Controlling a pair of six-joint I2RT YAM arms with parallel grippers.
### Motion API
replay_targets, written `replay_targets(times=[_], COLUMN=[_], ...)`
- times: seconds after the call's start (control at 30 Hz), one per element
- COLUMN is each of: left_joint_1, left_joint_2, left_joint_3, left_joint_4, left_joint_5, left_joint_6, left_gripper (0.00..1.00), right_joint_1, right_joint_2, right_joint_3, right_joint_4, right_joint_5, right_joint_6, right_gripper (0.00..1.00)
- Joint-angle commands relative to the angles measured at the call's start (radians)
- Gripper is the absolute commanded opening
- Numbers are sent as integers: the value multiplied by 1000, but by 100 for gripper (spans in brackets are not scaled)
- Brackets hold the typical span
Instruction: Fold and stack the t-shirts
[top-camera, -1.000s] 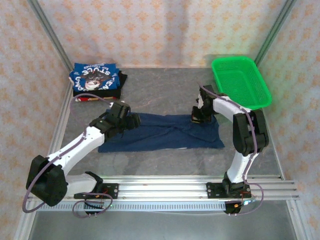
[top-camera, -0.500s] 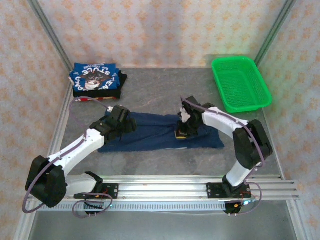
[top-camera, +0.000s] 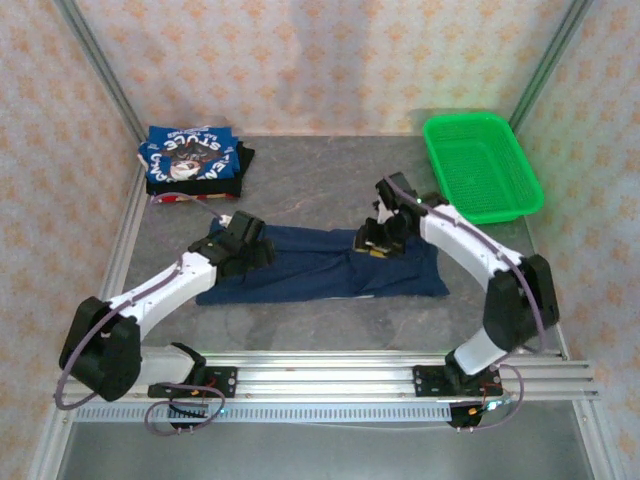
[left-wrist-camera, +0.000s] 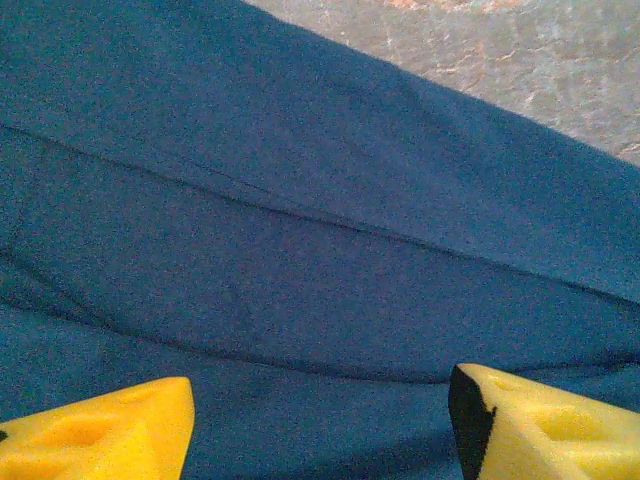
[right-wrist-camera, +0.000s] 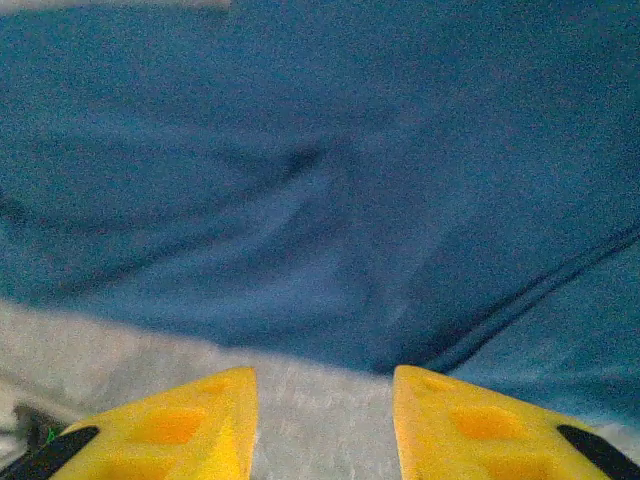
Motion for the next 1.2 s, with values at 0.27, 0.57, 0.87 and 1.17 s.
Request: replay_targets(times=[0.27,0.57,0.87,1.17], left_joint_1=[-34,-48,-23,-22], left_joint_2=[257,618,732,721], left_joint_3=[271,527,512,463], left_joint_4=[84,71,44,88], left_joint_5=[91,161,157,193], left_joint_6=[26,-54,-92,-86], left_gripper=[68,67,66,66], right_joint_1=[-31,-29,-16,-14], right_joint_2=[213,66,-149,-236], right_joint_3=[-21,-194,-350,-214], right_joint_4=[-52,-98,-198,-217], right_joint_5=[300,361,361,350], right_joint_6=[39,114,207,228], right_gripper=[22,20,17,15])
